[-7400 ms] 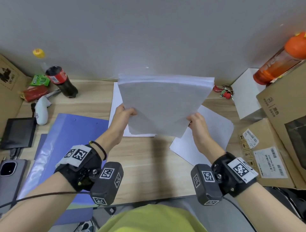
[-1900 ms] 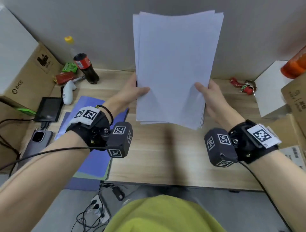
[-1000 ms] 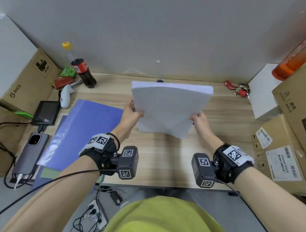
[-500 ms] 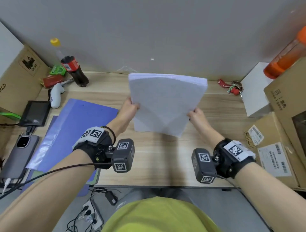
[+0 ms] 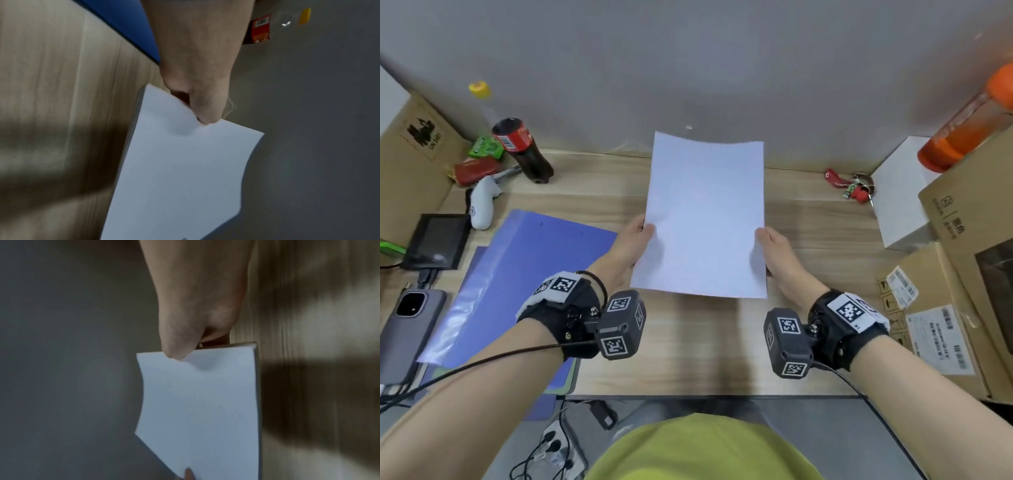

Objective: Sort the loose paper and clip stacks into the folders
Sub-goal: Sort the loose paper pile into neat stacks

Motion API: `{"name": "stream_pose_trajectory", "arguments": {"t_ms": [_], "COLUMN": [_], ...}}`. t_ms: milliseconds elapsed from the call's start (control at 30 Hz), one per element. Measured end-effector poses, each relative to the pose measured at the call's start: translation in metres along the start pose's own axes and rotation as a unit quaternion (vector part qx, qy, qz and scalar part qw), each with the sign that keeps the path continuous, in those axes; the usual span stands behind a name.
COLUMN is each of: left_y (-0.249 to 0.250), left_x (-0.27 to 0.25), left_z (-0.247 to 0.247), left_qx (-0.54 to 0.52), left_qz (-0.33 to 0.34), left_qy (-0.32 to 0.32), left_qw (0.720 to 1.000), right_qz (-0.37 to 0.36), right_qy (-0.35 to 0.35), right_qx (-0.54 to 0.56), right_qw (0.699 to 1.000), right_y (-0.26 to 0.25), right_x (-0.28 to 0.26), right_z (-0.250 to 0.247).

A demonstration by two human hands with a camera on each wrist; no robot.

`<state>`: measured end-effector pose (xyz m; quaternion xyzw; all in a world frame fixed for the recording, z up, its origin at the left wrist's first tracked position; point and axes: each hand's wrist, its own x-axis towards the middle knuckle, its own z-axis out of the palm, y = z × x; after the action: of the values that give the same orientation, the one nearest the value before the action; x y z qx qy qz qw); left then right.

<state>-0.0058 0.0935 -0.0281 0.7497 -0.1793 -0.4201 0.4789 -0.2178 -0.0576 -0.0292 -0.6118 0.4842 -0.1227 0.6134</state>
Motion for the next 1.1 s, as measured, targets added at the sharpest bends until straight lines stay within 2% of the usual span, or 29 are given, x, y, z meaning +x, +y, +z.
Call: {"name": "stream_pose_trajectory", "arguments": {"t_ms": [100, 200, 267, 400, 600, 667, 733, 833, 900, 1100], "left_y": [-0.014, -0.037, -0.049, -0.056, -0.02, -0.015, -0.018, -0.03, -0.036, -0.023], "left_x": [0.004, 0.003, 0.003, 0.01, 0.034, 0.048, 0.059, 0.063, 0.065, 0.081], "left_z": [0.011, 0.021, 0.027, 0.037, 0.056, 0.06, 0.063, 0.071, 0.077, 0.097], "left_qx": [0.0, 0.001, 0.019, 0.029, -0.006, -0.022, -0.017, 0.011, 0.019, -0.004], "left_qz": [-0.033, -0.067, -0.073, -0.081, -0.033, -0.03, -0.051, -0.086, -0.087, -0.093], "left_qy": [0.0, -0.005, -0.016, -0.026, -0.018, -0.036, -0.077, -0.125, -0.122, -0.096], "left_qw": [0.999, 0.998, 0.997, 0.996, 0.999, 0.999, 0.996, 0.988, 0.989, 0.991], "right_qz": [0.068, 0.128, 0.156, 0.156, 0.112, 0.116, 0.148, 0.207, 0.213, 0.192], "right_qy": [-0.029, -0.101, -0.123, -0.074, 0.018, 0.04, 0.041, 0.007, 0.003, 0.053], "right_qx": [0.072, 0.067, 0.065, 0.065, 0.107, 0.137, 0.167, 0.188, 0.184, 0.199], "right_qw": [0.995, 0.984, 0.978, 0.983, 0.988, 0.983, 0.974, 0.96, 0.96, 0.96], "right_y": [0.008, 0.028, 0.045, 0.06, 0.047, 0.041, 0.041, 0.047, 0.052, 0.053], "right_x": [0.0, -0.016, -0.023, -0.017, 0.014, 0.025, 0.032, 0.03, 0.03, 0.053], "right_z": [0.006, 0.007, 0.005, 0.002, -0.014, -0.02, -0.023, -0.025, -0.026, -0.041]}}
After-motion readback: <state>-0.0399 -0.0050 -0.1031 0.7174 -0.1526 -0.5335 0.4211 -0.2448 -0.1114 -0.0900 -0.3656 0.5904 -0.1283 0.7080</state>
